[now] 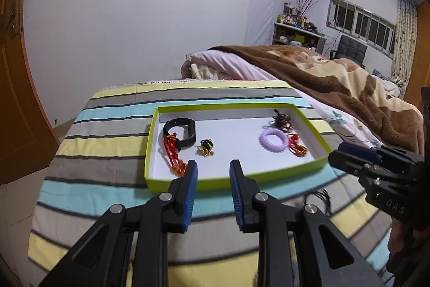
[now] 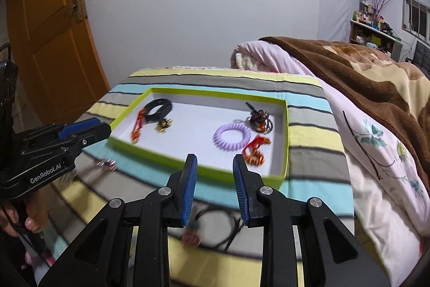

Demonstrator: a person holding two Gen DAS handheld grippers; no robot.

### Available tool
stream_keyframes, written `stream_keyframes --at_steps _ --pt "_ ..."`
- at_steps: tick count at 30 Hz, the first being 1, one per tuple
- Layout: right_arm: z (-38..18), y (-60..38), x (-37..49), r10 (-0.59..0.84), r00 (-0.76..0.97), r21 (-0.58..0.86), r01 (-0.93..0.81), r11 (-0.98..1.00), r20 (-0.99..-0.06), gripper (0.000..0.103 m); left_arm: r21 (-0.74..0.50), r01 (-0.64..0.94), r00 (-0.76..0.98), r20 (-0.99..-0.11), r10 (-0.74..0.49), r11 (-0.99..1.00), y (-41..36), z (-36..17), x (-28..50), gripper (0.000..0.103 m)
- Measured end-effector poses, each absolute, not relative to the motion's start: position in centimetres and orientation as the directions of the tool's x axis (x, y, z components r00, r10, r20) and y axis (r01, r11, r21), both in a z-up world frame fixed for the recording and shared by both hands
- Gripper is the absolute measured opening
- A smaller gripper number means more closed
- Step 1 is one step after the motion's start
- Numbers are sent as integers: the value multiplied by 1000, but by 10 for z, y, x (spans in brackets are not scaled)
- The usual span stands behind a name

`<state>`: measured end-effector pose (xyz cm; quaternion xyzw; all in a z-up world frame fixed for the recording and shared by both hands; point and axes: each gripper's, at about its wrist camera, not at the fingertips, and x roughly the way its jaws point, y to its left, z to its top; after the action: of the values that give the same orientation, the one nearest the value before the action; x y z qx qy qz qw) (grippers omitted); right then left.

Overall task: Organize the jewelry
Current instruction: 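Move both tools back from the box toward the grey bracelet and pink pendant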

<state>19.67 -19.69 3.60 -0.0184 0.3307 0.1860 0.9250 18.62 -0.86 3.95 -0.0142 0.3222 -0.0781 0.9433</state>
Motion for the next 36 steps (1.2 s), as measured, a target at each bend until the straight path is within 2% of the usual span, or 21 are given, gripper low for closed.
stream_keyframes --at_steps 19,36 --pt "33 -203 93 386 707 116 -400 909 -592 28 -69 127 799 -584 -143 989 -2 28 77 26" --pt "23 -206 78 393 694 126 -404 906 -603 28 -105 81 795 -593 -128 991 16 19 51 26"
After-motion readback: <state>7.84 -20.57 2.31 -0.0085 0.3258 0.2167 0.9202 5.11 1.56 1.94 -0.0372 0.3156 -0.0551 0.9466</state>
